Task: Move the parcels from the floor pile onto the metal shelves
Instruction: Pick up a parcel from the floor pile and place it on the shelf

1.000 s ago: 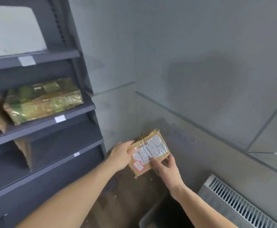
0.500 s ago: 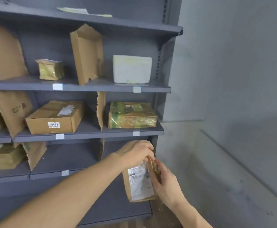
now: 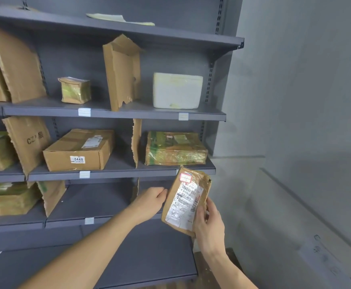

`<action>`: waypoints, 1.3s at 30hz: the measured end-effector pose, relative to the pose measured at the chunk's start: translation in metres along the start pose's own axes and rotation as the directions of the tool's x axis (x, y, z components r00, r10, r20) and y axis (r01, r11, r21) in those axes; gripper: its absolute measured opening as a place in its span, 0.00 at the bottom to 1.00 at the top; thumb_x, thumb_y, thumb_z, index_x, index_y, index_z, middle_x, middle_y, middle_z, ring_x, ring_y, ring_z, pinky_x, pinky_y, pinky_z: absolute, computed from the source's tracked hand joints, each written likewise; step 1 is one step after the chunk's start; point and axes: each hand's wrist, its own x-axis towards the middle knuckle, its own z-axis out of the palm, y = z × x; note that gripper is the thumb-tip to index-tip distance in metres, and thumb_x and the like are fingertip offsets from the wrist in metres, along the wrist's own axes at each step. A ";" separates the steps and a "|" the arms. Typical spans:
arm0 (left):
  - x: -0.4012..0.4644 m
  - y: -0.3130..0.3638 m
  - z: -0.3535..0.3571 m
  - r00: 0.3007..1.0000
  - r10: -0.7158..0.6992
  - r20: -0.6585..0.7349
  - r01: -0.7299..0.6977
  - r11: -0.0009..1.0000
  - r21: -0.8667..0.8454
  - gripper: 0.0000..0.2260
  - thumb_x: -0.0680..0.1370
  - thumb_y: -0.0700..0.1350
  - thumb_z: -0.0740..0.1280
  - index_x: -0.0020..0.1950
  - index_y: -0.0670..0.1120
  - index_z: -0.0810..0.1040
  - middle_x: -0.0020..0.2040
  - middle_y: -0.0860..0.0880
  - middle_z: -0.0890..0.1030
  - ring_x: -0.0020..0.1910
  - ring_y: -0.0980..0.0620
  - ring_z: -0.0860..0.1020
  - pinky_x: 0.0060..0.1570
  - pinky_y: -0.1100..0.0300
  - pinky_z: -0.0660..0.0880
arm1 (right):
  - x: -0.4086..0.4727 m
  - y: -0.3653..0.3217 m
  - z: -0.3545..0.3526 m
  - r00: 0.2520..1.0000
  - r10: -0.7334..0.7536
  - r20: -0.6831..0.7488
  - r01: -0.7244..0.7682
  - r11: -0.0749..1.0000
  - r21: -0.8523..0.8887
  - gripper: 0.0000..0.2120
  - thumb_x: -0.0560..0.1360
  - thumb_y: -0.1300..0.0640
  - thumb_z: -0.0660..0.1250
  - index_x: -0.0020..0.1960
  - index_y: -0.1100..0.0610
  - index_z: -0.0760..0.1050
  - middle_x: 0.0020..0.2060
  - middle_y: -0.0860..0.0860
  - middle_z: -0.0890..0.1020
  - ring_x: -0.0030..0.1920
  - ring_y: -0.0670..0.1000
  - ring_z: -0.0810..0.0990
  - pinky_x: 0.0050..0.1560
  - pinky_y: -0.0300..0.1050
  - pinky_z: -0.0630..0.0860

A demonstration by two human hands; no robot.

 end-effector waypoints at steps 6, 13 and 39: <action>0.003 0.003 0.001 0.998 -0.039 0.042 0.041 0.997 -0.068 0.35 0.71 0.76 0.50 0.47 0.48 0.79 0.47 0.46 0.83 0.44 0.52 0.80 0.55 0.48 0.76 | 0.004 -0.009 0.000 0.999 -0.036 -0.009 0.036 0.998 -0.052 0.21 0.81 0.45 0.57 0.73 0.45 0.66 0.62 0.45 0.73 0.63 0.48 0.75 0.61 0.44 0.74; 0.000 -0.007 0.007 0.997 -0.034 0.066 0.037 0.998 -0.058 0.26 0.81 0.65 0.50 0.41 0.47 0.74 0.38 0.51 0.75 0.37 0.53 0.73 0.42 0.56 0.70 | 0.005 -0.009 0.003 0.998 -0.021 0.059 0.027 0.995 -0.093 0.22 0.81 0.46 0.59 0.75 0.46 0.64 0.66 0.47 0.73 0.64 0.48 0.75 0.60 0.43 0.75; -0.040 -0.095 0.008 0.934 -0.315 -0.169 0.334 0.937 0.099 0.16 0.85 0.52 0.52 0.61 0.45 0.73 0.62 0.45 0.78 0.60 0.44 0.77 0.55 0.53 0.73 | -0.038 0.049 0.099 0.778 -0.024 0.628 0.078 0.995 -0.058 0.63 0.48 0.35 0.83 0.73 0.35 0.49 0.67 0.36 0.71 0.63 0.35 0.73 0.62 0.35 0.74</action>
